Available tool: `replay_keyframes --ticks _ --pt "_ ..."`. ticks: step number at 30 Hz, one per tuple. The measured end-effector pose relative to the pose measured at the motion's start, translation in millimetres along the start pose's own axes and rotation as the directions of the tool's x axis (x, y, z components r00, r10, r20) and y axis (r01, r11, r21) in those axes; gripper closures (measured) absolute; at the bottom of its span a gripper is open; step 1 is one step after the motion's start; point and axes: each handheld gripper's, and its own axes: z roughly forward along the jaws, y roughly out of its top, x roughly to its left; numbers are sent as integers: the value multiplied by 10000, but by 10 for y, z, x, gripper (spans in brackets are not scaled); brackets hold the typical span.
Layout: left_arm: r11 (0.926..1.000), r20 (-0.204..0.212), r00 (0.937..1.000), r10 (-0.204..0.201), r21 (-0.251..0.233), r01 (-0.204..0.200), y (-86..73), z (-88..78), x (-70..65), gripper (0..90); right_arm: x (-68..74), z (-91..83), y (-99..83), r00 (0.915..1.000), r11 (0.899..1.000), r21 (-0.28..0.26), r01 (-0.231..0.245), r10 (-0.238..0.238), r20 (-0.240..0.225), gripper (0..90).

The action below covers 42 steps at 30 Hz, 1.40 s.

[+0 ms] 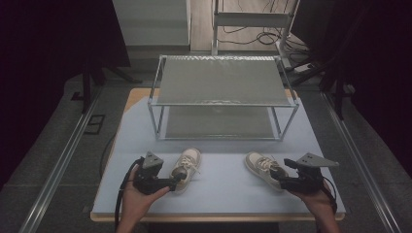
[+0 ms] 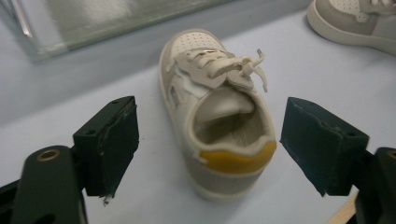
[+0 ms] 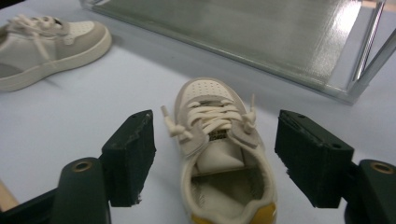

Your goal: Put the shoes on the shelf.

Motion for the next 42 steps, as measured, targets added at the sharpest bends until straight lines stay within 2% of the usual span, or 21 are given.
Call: replay_keyframes --ticks 3,12,13,17,21,24,28,32,36,37,42 --pt "9993 5 10000 15 374 -15 58 153 -66 167 -48 87 -9 9998 9997 157 -174 173 96 261" --pt "9922 -59 10000 75 1248 -67 111 420 -152 141 -111 204 -101 9993 9971 675 -343 333 157 209" --pt "9906 -171 9998 104 1364 -79 114 457 -153 135 -113 258 -120 9994 9953 910 -341 332 125 195" --pt "9877 -156 9998 -110 1559 133 113 524 -126 126 -118 358 -160 9993 9916 1236 -367 352 140 185" --pt "9816 -380 9991 -179 1893 247 97 622 -91 132 -127 493 -221 9991 9848 1686 -411 392 144 176" --pt "9802 -474 9987 -188 1961 278 92 654 -79 137 -132 527 -241 9990 9832 1769 -448 437 97 177" --pt "9770 -337 9988 -360 2090 423 86 711 -74 151 -126 588 -274 9991 9787 2010 -414 420 17 206" --pt "9754 -392 9989 -274 2177 353 87 733 -62 162 -127 623 -283 9990 9766 2105 -436 448 -8 226" --pt "9778 -488 9984 -271 2064 367 76 725 -70 184 -128 622 -278 9987 9756 2138 -492 506 -13 234" --pt "9808 -481 9985 -263 1917 351 63 711 -61 193 -127 621 -279 9988 9759 2129 -485 499 -14 237" --pt "9876 -519 9985 -152 1556 231 38 626 -17 289 -136 610 -275 9981 9766 2071 -576 608 -90 259"
